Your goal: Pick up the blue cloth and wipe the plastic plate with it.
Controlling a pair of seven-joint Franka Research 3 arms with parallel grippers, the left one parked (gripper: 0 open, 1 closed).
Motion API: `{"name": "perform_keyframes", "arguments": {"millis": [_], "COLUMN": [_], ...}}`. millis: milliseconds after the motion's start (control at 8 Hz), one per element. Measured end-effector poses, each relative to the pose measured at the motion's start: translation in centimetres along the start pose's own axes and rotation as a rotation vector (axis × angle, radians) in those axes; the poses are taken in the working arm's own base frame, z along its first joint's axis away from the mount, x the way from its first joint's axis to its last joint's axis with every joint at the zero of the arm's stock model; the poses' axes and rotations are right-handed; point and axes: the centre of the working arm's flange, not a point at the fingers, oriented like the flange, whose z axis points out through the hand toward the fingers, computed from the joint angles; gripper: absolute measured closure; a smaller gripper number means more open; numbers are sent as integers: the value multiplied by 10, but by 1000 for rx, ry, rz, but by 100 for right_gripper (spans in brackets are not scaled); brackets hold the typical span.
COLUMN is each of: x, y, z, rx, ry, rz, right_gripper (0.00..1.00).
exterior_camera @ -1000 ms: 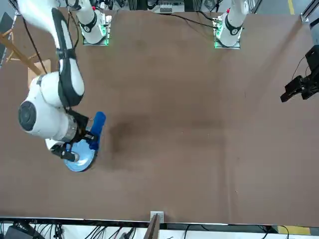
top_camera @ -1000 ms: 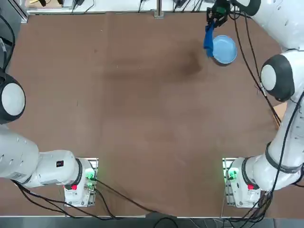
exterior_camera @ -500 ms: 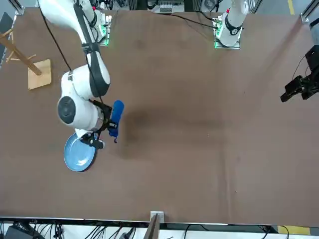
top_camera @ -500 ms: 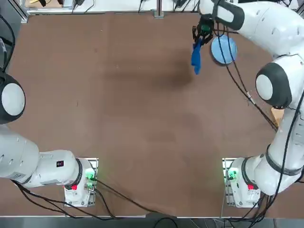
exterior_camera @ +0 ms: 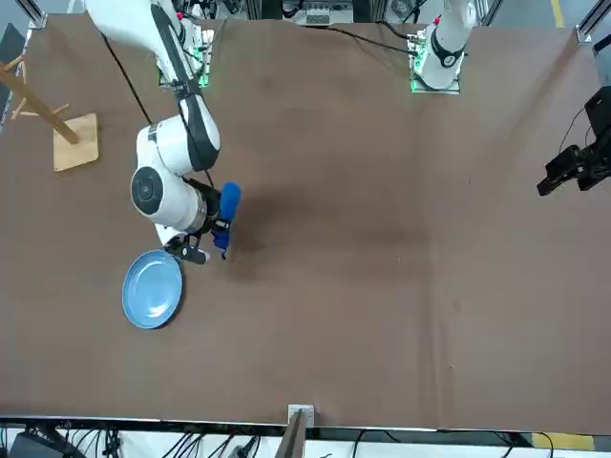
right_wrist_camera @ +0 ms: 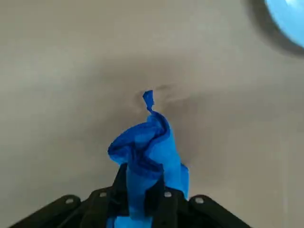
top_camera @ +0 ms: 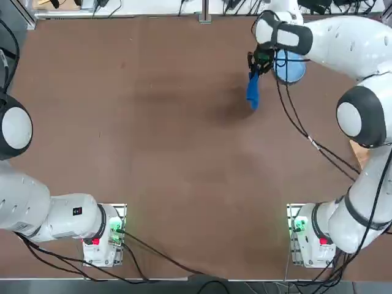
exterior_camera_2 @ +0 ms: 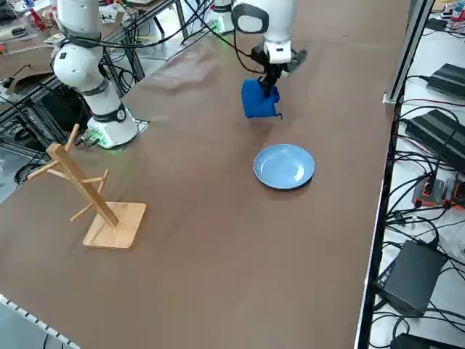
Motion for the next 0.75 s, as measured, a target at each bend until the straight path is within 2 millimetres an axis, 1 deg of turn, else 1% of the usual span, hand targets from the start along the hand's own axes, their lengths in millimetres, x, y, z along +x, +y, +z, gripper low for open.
{"name": "perform_keyframes", "arguments": {"millis": [125, 250, 375, 500, 625, 750], "x": [-11, -21, -30, -39, -45, -49], "y": [-6, -11, -12, -8, 0, 9], "z": [6, 4, -3, -11, -14, -9], "rx": [-8, -16, -30, -40, -53, -71], "ry": [-9, -25, -56, -82, -91, -96], "rz": [9, 28, 40, 44, 44, 44], "right_gripper": [91, 91, 91, 91, 91, 91]}}
